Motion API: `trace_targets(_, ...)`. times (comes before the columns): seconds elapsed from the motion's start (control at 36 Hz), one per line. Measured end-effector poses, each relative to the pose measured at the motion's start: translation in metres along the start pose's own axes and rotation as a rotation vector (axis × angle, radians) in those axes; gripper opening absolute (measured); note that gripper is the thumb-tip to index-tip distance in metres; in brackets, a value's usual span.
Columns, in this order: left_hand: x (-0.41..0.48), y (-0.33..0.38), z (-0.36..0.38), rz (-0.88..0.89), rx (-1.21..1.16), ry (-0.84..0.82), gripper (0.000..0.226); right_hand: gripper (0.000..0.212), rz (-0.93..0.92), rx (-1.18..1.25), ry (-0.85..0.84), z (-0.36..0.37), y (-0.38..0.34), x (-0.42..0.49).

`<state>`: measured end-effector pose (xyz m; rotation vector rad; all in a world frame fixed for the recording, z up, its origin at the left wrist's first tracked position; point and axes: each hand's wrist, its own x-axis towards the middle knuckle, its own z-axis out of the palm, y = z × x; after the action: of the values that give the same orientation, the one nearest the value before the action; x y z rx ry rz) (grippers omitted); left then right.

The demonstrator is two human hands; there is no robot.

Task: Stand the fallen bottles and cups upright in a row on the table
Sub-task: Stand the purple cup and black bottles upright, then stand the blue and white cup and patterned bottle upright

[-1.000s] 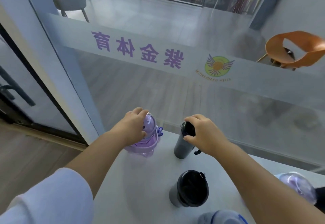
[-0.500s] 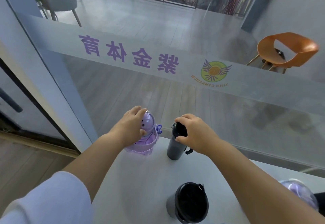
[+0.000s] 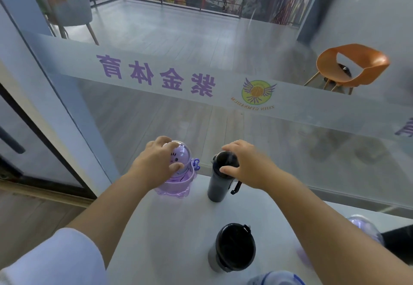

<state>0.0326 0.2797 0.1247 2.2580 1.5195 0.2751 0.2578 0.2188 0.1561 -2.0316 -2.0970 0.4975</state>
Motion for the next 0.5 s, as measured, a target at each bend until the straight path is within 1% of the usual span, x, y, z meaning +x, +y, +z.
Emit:
trace_targets(0.08,-0.012,0.011,-0.006,0.028,-0.017,0.062,0.042,0.047,0.025,0.014,0.040,-0.011,0.004,-0.013)
trace_targets(0.19,-0.039,0.030,-0.008,0.059,-0.065,0.033,0.027,0.040,0.052,0.053,0.110,-0.020,0.013,-0.043)
trace_targets(0.28,-0.061,0.045,-0.002,0.085,-0.109,0.023,0.024,0.038,0.072,0.072,0.148,-0.023,0.020,-0.072)
trace_targets(0.33,-0.074,0.056,0.002,0.129,-0.110,0.041,0.025,0.037,0.074,0.062,0.176,-0.022,0.024,-0.093)
trace_targets(0.39,-0.086,0.067,0.008,0.196,-0.139,0.044,0.032,0.037,0.077,0.041,0.192,-0.018,0.029,-0.114)
trace_targets(0.5,-0.104,0.083,0.025,0.330,-0.098,-0.059,0.050,0.040,0.105,0.052,0.182,-0.004,0.035,-0.152)
